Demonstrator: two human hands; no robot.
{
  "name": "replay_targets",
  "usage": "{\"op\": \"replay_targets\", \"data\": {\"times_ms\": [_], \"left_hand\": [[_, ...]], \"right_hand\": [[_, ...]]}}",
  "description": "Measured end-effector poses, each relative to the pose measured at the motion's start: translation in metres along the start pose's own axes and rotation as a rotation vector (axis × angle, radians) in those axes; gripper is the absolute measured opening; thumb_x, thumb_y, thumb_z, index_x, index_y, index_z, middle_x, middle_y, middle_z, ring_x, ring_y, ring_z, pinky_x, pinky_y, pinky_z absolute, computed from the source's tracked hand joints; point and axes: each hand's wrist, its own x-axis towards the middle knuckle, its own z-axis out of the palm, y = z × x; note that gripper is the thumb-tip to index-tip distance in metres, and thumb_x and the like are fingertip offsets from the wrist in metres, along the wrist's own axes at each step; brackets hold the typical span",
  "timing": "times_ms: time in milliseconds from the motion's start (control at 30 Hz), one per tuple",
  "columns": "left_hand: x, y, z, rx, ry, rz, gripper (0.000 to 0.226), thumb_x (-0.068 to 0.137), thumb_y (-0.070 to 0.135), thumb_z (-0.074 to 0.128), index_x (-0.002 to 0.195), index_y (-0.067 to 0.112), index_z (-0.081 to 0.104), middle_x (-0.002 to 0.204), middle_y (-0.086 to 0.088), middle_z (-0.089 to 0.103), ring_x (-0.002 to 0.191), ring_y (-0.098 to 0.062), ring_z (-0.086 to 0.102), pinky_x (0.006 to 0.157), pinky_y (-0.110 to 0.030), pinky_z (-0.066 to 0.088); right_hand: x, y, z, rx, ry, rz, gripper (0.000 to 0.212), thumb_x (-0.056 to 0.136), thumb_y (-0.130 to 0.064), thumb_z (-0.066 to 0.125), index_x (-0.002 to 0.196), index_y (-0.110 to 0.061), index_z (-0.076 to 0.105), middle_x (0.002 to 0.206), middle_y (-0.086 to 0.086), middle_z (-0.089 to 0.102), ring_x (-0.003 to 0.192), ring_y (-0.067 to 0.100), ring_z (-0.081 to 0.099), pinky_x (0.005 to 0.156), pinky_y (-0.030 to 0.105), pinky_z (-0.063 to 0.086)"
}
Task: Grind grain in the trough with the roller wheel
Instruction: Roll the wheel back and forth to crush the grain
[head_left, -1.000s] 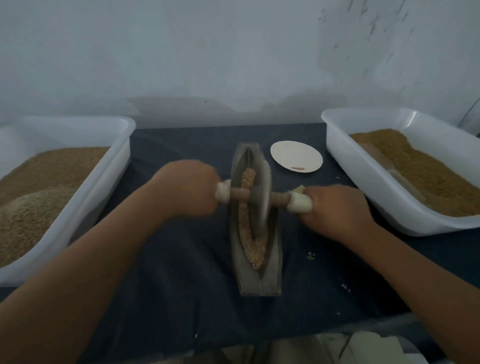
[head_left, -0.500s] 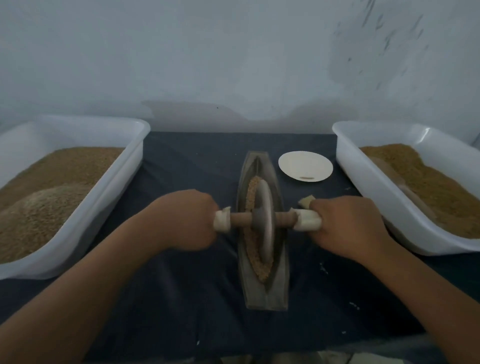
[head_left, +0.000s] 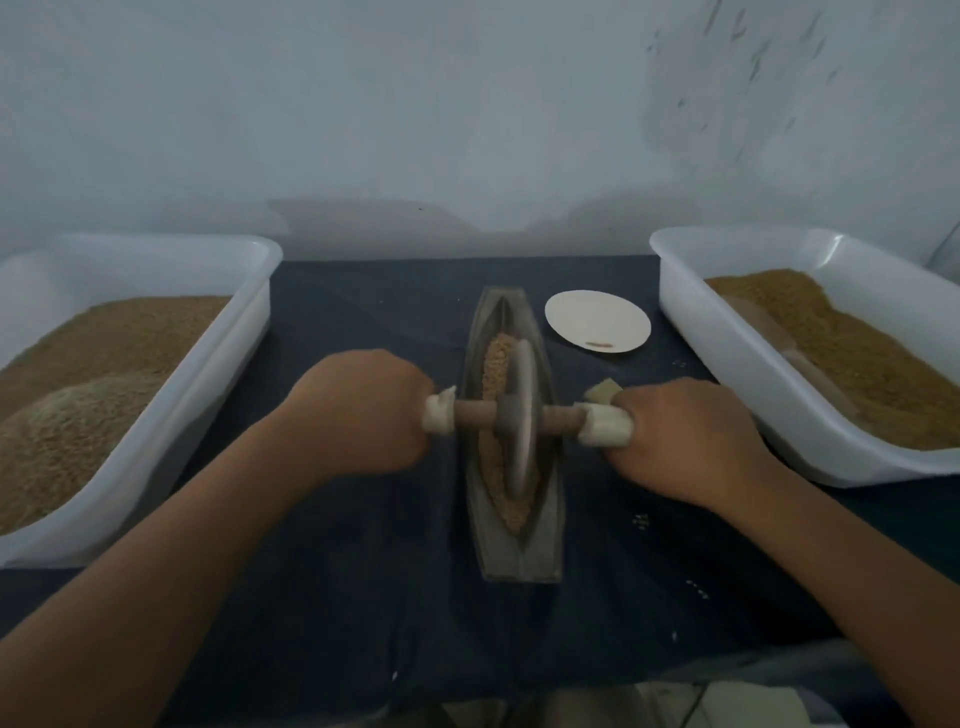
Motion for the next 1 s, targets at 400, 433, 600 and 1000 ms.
{"op": "replay_targets", "data": {"times_ms": [400,433,600,1000], "left_hand": [[0.066,0.002,-0.02,0.04,0.038,-0.154,0.032,0.086,0.048,0.061,0.067,0.023,0.054,0.07,0.004,0.059,0.062,-0.021,0.057,0.063,-0.034,0.053],[0.052,0.001,-0.018,0.017,-0.019,-0.129,0.027,0.084,0.042,0.063,0.067,0.023,0.055,0.069,0.005,0.059,0.063,-0.018,0.058,0.063,-0.033,0.053],[-0.009,-0.008,-0.001,-0.135,-0.188,-0.047,0.026,0.065,0.047,0.056,0.059,0.022,0.056,0.054,0.009,0.058,0.051,-0.005,0.056,0.047,-0.025,0.037],[0.053,-0.006,-0.017,-0.02,-0.104,-0.092,0.025,0.082,0.044,0.061,0.068,0.022,0.059,0.071,0.006,0.061,0.065,-0.017,0.059,0.067,-0.036,0.055]], "right_hand": [[0.068,0.005,0.021,0.012,-0.145,0.218,0.027,0.09,-0.052,0.054,0.082,-0.028,0.064,0.081,-0.007,0.065,0.075,0.023,0.062,0.063,0.033,0.05],[0.055,0.006,0.018,-0.011,-0.115,0.181,0.026,0.086,-0.053,0.055,0.079,-0.029,0.062,0.074,-0.01,0.061,0.07,0.021,0.06,0.058,0.031,0.045],[0.004,0.002,0.007,-0.038,0.062,-0.069,0.022,0.071,-0.055,0.057,0.065,-0.034,0.057,0.05,-0.011,0.047,0.045,0.015,0.051,0.044,0.024,0.034],[0.056,0.002,0.02,-0.01,-0.068,0.194,0.024,0.085,-0.049,0.057,0.072,-0.029,0.055,0.07,-0.008,0.06,0.064,0.018,0.056,0.057,0.031,0.043]]}}
